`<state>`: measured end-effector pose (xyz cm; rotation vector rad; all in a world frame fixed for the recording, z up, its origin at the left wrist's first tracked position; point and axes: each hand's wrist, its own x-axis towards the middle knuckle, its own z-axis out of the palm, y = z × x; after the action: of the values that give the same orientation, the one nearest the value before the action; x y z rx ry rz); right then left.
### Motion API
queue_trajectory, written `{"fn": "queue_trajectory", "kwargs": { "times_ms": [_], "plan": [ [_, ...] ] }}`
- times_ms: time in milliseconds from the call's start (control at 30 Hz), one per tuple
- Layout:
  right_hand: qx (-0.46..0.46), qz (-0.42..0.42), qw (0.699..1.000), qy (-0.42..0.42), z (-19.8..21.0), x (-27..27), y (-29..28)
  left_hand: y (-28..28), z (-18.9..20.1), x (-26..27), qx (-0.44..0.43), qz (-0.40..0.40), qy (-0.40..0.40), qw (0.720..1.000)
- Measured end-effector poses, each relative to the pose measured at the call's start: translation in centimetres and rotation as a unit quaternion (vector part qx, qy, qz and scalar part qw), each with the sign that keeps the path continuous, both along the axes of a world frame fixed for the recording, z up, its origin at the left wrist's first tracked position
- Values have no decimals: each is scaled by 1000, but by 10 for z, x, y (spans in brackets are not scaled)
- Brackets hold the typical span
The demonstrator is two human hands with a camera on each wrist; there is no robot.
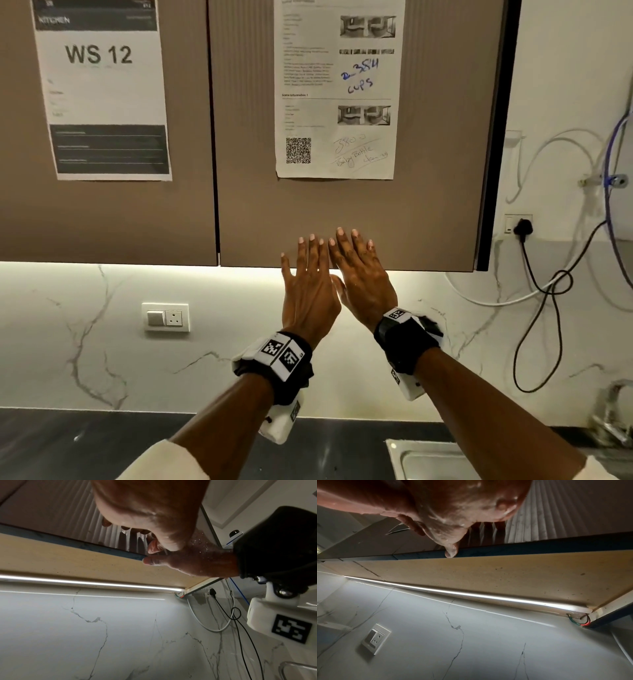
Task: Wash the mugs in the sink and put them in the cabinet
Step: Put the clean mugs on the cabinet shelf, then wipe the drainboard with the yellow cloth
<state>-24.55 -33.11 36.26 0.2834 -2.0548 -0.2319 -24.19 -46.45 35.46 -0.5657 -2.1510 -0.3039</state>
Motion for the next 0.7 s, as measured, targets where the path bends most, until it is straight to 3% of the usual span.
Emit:
{"fn": "queue_trajectory", "kwargs": {
  "times_ms": [300,500,700],
  "plan": [
    [31,-25,999,-1,-19,2,17,5,-18,-6,22,-13,11,1000],
    [-74,-47,996,-12,-80,48,80,35,-76,8,49,-108,29,992],
    [-152,-136,974,-99,-141,118,186,146,-136,57,-12,-193,-139,971]
  ]
}}
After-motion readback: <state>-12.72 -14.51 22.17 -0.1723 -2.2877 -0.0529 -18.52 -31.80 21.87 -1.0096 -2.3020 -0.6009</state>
